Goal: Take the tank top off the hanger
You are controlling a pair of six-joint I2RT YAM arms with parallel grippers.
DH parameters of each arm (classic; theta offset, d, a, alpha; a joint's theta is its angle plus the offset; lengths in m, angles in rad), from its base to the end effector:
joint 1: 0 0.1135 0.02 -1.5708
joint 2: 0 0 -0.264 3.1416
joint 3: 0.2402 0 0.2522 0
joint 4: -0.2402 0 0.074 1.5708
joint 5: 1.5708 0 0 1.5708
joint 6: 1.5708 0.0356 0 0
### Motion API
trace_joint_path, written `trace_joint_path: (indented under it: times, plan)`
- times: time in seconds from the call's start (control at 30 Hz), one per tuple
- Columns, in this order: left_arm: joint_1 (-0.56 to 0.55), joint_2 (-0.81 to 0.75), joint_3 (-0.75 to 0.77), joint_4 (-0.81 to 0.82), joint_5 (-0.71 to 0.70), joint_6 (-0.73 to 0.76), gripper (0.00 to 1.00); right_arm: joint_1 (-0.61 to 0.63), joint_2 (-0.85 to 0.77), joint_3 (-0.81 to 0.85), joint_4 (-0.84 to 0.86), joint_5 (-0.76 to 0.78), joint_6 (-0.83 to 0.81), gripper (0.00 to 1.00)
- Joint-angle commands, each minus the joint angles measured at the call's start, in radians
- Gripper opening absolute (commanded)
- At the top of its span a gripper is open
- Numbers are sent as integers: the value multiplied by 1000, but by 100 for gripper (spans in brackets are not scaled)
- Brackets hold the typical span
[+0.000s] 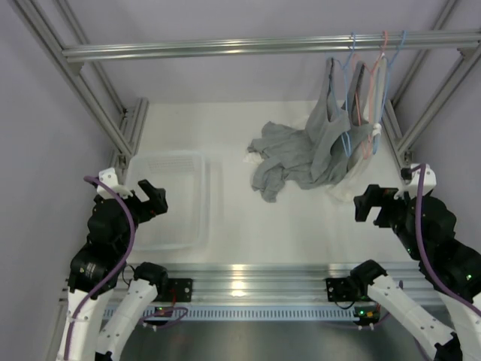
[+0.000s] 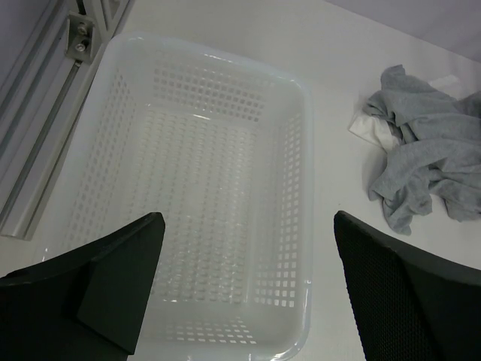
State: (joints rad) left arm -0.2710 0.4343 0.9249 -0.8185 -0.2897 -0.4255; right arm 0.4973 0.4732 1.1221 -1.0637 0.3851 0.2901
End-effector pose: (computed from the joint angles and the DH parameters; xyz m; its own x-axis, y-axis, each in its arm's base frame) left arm 0.0708 -0.0091 0.3581 -0.2810 -0.3325 -0.9003 -0.1317 0.9426 -0.3070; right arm 0.0432 0.0082 0.3865 -0.3794 0.0957 -0.9203 -0.0328 0.9926 0.1167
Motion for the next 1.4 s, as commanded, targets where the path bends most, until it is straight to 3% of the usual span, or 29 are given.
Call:
trace_joint_path:
  times: [0.0, 0.13, 0.23, 0.4, 0.6, 0.67, 0.8, 1.0, 1.23, 1.37]
  plan:
    - [-4, -8, -11, 48, -12, -13, 99, 10, 21, 59, 56, -9, -6, 99]
    - [-4, -6, -11, 50, -12, -12, 99, 12, 42, 129, 65, -107, -37, 99]
    - [-4, -6, -11, 50, -14, -12, 99, 12, 97, 220, 83, -276, -46, 100]
    - [-4, -9, -12, 48, -17, -13, 99, 12, 278, 467, 85, -258, -89, 99]
    - [-4, -17, -15, 50, -22, -16, 99, 12, 592, 718, 80, -152, -186, 73]
    - [-5, -20, -15, 48, -22, -16, 99, 10, 691, 793, 76, -74, -227, 68]
    - [-5, -26, -15, 51, -22, -16, 99, -19, 804, 847, 131, -73, -270, 55]
    - [-13, -32, -17, 53, -19, -15, 99, -89, 932, 895, 166, -66, -281, 50]
    - [-20, -39, -20, 55, -14, -13, 99, -108, 863, 848, 194, -135, -276, 52]
    - [-19, -40, -20, 58, -14, -13, 99, -117, 854, 849, 196, -92, -316, 53]
